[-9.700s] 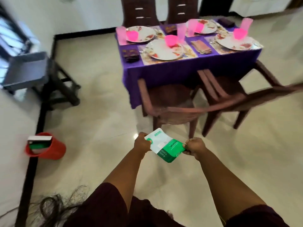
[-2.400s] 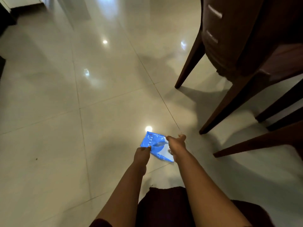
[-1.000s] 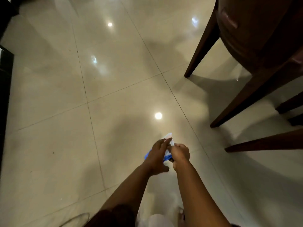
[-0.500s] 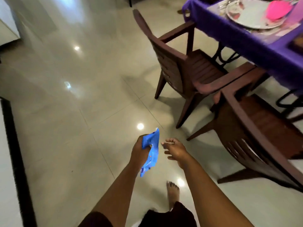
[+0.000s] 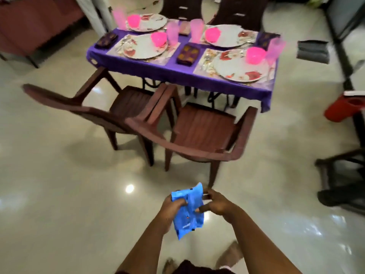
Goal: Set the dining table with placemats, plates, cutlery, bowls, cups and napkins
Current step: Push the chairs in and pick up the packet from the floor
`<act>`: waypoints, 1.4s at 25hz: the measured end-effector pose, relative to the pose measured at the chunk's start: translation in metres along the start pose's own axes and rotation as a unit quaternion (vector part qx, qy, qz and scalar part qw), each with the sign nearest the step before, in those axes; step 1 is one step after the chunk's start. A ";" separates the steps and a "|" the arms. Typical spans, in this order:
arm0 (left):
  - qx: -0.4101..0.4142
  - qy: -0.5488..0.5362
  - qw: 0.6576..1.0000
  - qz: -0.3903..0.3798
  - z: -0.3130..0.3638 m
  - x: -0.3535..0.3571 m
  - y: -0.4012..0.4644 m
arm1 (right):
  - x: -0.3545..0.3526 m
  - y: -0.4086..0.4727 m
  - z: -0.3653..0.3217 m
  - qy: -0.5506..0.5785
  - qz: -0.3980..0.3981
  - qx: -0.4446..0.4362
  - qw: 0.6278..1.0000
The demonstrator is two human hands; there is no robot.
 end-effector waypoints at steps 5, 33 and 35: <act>-0.019 0.118 0.989 -0.089 0.024 0.199 0.042 | -0.184 -0.067 0.074 0.068 0.096 0.060 0.991; 0.058 0.204 0.964 -0.161 0.258 0.778 0.403 | -0.815 -0.021 0.103 0.428 0.260 0.005 0.866; 0.041 0.222 0.960 -0.168 0.264 0.808 0.430 | -0.856 0.000 0.104 0.429 0.278 0.019 0.859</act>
Point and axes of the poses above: each hand's wrist, its own y-axis towards the middle knuckle, its own x-axis out of the palm, z = x × y, the point moved 10 cm from there along y, towards the middle knuckle, and after that the axes turned 1 degree about -z, right-handed, at the moved point
